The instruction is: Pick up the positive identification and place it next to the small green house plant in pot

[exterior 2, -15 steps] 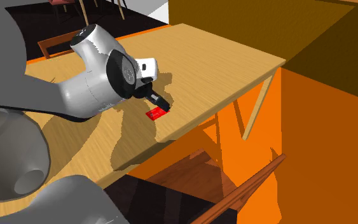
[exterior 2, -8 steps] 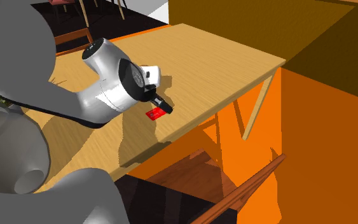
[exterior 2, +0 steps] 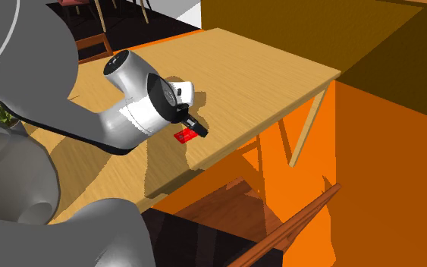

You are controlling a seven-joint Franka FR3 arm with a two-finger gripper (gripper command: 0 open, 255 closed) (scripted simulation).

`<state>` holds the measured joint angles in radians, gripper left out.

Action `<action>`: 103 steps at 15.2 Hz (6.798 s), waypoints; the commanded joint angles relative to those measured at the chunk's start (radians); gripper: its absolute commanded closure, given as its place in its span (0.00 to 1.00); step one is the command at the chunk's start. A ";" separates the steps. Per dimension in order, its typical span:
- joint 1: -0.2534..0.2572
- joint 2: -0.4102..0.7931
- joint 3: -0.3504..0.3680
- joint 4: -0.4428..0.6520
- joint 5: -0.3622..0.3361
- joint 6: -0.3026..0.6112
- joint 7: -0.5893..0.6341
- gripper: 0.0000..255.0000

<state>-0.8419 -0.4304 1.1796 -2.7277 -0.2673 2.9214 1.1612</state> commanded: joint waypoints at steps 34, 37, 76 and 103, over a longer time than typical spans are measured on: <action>0.399 -0.147 -0.424 0.109 0.189 -0.339 -0.266 1.00; 0.417 -0.164 -0.450 0.133 0.201 -0.382 -0.289 1.00; 0.649 -0.410 -0.219 0.484 0.394 -1.001 -0.006 1.00; 0.541 -0.412 0.168 0.686 0.510 -1.081 0.272 1.00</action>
<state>-0.2953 -0.8410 1.3355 -2.0360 0.2378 1.8293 1.4288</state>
